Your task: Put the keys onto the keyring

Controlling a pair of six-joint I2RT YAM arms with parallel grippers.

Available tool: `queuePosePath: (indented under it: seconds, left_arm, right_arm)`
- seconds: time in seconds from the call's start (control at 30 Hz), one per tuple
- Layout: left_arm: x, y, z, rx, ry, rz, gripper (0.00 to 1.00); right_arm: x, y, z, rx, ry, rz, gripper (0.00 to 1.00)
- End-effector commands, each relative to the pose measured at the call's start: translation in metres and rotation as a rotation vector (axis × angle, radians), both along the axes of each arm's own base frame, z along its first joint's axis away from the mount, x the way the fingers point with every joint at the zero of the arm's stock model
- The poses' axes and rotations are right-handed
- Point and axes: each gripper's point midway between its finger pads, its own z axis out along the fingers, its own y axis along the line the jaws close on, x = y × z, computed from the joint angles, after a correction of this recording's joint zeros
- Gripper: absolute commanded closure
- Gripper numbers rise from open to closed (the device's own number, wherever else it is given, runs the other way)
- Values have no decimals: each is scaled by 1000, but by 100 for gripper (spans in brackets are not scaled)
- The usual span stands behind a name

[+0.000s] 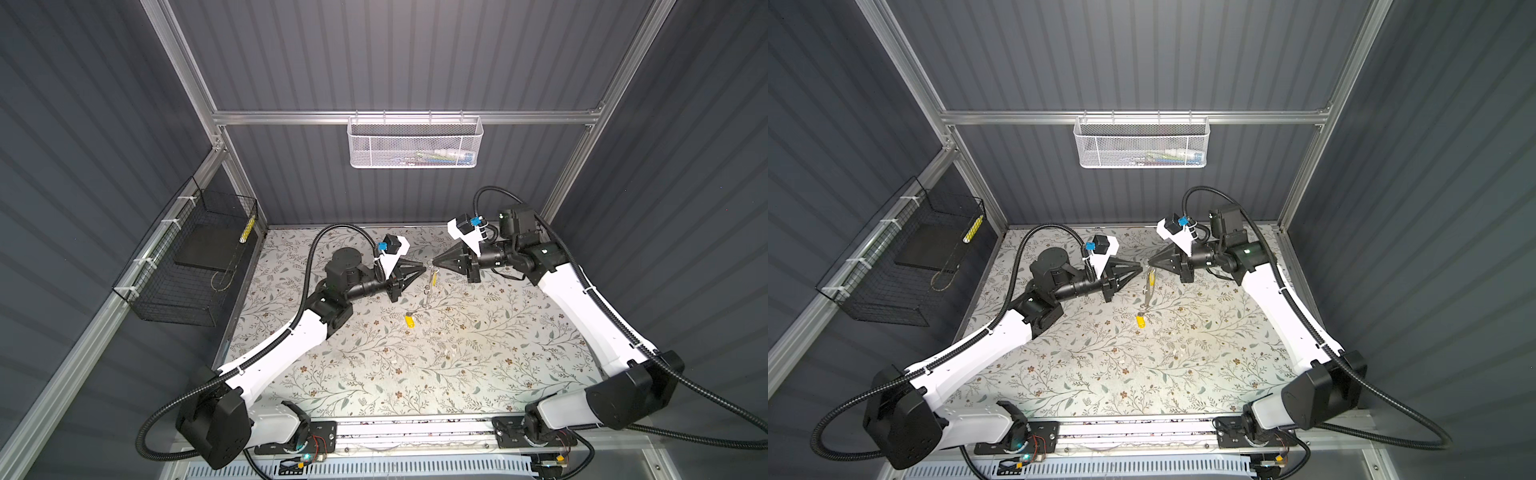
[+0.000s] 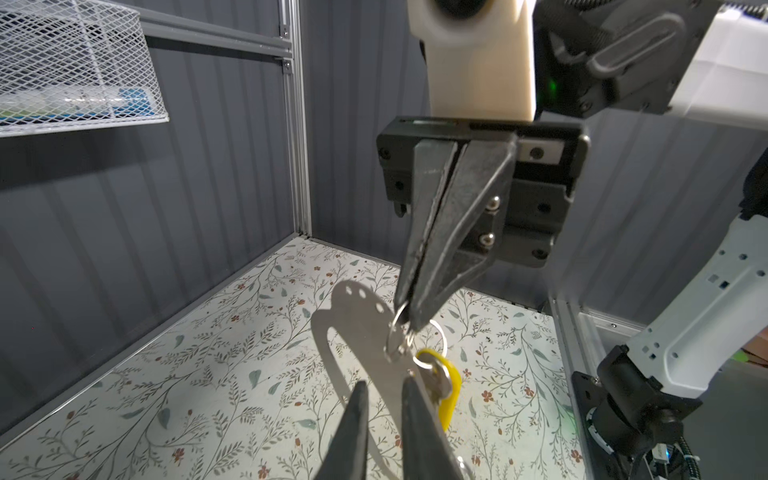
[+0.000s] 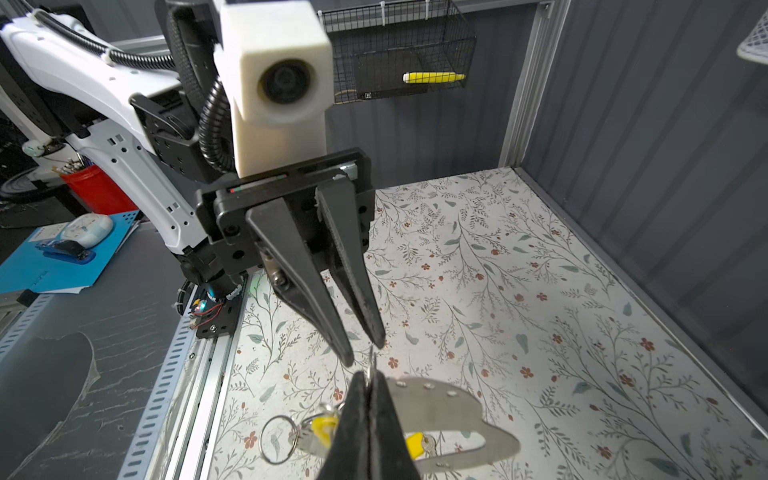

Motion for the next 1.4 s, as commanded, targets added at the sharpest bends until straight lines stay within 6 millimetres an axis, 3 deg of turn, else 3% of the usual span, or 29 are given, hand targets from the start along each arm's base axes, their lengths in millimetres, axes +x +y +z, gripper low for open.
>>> queuePosePath:
  seconds: [0.0, 0.37, 0.8, 1.37]
  left_arm:
    - [-7, 6, -1, 109, 0, -7, 82]
    - [-31, -8, 4, 151, 31, -220, 75]
    - [-25, -22, 2, 131, 70, -277, 72]
    - [-25, -28, 0, 125, 82, -314, 85]
  right_arm:
    - [-17, -11, -15, -130, 53, 32, 100]
    - [-20, -13, -18, -230, 83, 84, 100]
    - [-25, -3, -19, -215, 70, 127, 100]
    - [-25, 2, -16, -180, 52, 149, 100]
